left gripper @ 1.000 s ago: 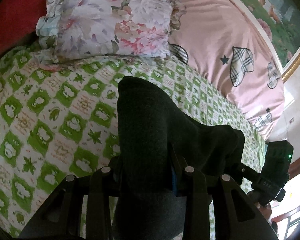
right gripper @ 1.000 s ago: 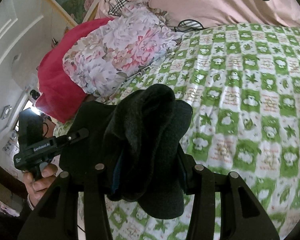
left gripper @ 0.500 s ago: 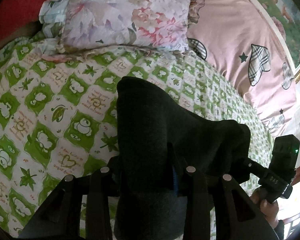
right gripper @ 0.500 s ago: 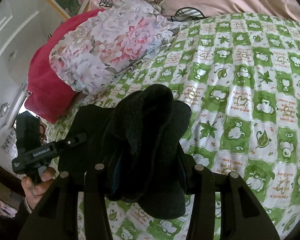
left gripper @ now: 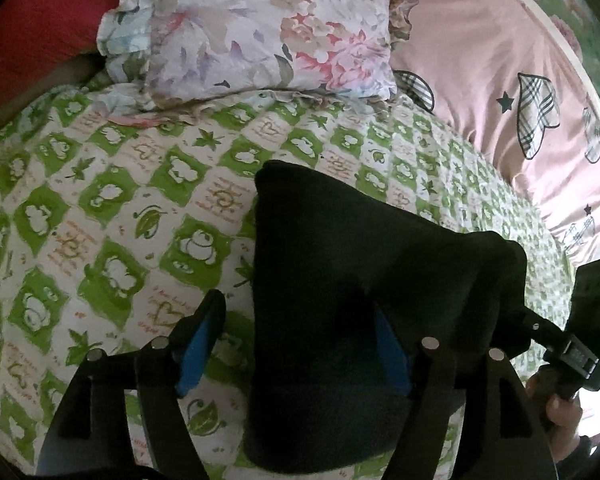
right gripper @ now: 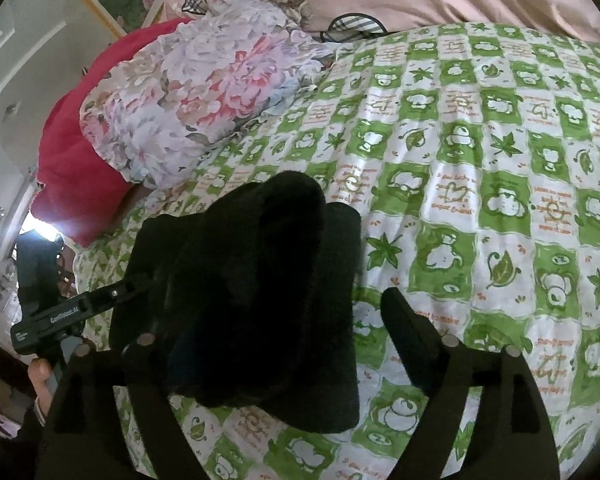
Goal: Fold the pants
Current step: 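Set the bundle back down flat and open both grippers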
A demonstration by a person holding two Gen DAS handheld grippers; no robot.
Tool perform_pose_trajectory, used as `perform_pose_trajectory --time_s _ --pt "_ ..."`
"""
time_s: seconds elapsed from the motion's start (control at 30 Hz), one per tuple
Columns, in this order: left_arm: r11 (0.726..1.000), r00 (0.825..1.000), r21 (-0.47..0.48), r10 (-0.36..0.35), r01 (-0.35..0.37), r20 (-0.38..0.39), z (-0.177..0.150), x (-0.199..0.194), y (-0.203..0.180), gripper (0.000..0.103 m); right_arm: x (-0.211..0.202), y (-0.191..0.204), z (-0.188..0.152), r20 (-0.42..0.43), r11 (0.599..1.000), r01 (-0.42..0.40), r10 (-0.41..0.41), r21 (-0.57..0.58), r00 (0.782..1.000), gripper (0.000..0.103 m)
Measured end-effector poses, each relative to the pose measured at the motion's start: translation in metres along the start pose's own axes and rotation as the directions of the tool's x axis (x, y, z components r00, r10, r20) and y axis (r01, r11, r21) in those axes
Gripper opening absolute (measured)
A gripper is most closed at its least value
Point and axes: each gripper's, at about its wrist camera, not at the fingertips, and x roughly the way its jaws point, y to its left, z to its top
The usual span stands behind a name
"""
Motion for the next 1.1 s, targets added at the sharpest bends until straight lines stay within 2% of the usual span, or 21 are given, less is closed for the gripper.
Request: perform_pose_trajectory --time_s 0.23,0.57,0.8,1.1 --pt "0.998 0.998 0.045 0.049 -0.051 0.032 -0.013 -0.019 -0.007 0.078 -0.025 0.011 -0.009 0.060 0.999 0.010 -0.008 -0.039 0.998 0.097" --pt "0.993 0.995 0.095 0.062 -0.069 0.077 -0.039 -0.051 -0.028 0.081 -0.058 0.044 -0.022 0.122 0.988 0.029 -0.010 -0.153 0.993 0.100" --pt "0.985 0.989 0.137 0.087 -0.103 0.118 -0.060 -0.065 -0.039 0.082 -0.070 0.069 -0.041 0.156 0.964 0.069 -0.029 -0.255 0.987 0.102" --pt "0.979 0.983 0.165 0.096 -0.121 0.154 -0.082 -0.070 -0.042 0.082 -0.068 0.069 -0.064 0.144 0.956 0.096 -0.058 -0.278 0.988 0.103"
